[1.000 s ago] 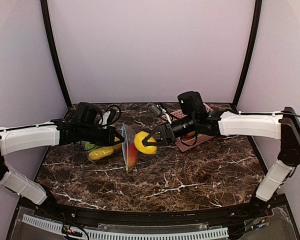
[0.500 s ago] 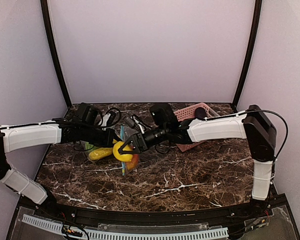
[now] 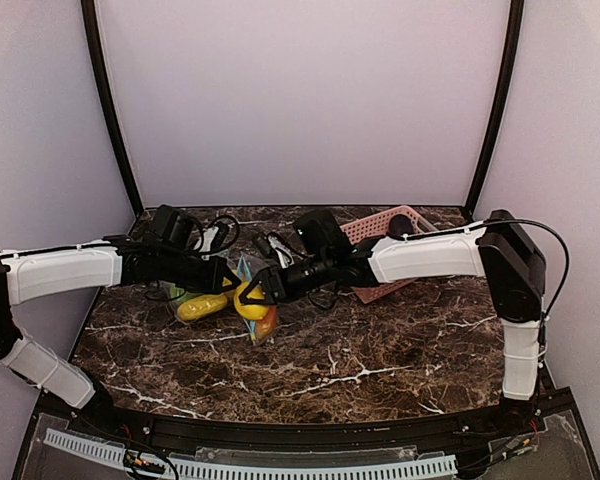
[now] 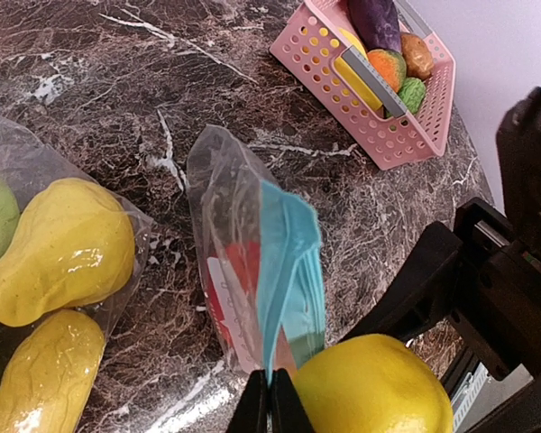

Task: Place the food in the zip-top bag and seal the zipper
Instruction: Place the fake fruit in the zipper food storage bag.

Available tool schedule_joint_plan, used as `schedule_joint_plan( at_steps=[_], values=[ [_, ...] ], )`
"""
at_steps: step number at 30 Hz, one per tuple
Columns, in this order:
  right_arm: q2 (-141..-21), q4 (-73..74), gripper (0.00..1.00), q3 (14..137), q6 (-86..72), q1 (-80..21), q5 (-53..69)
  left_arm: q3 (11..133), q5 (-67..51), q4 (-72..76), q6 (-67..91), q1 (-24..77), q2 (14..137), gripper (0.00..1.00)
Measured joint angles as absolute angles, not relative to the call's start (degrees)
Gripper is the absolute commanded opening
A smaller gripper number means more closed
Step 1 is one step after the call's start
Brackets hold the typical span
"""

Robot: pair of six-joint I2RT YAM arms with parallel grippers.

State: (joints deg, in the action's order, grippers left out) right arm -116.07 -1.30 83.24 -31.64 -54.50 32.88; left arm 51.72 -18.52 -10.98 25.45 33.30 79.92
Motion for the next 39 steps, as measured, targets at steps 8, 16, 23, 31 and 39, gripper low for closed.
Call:
schedule_joint_plan(
  at_steps=[8, 16, 23, 31, 39],
  values=[
    [-117.23, 4.62, 0.44, 85.49, -32.14, -54.5, 24.14, 51.72, -20.56, -10.96, 25.45, 33.39, 79.9, 0.01],
    [-118.43, 7.42, 0.44, 89.8, -30.48, -54.5, 18.41, 52.42, -22.94, -12.01, 25.23, 33.23, 80.36, 0.01],
    [-120.16, 6.37, 0.45, 91.2, -24.75, -54.68, 16.6, 52.53, -23.31, -13.34, 25.74, 32.88, 81.43, 0.01],
    [-123.52, 3.01, 0.56, 91.48, -15.53, -55.37, 14.68, 52.53, -27.18, -11.2, 28.16, 31.88, 81.38, 0.01],
    [-122.89, 2.31, 0.8, 90.41, -11.46, -55.77, 13.1, 51.77, -27.81, -9.45, 29.71, 30.15, 79.81, 0.01]
  ],
)
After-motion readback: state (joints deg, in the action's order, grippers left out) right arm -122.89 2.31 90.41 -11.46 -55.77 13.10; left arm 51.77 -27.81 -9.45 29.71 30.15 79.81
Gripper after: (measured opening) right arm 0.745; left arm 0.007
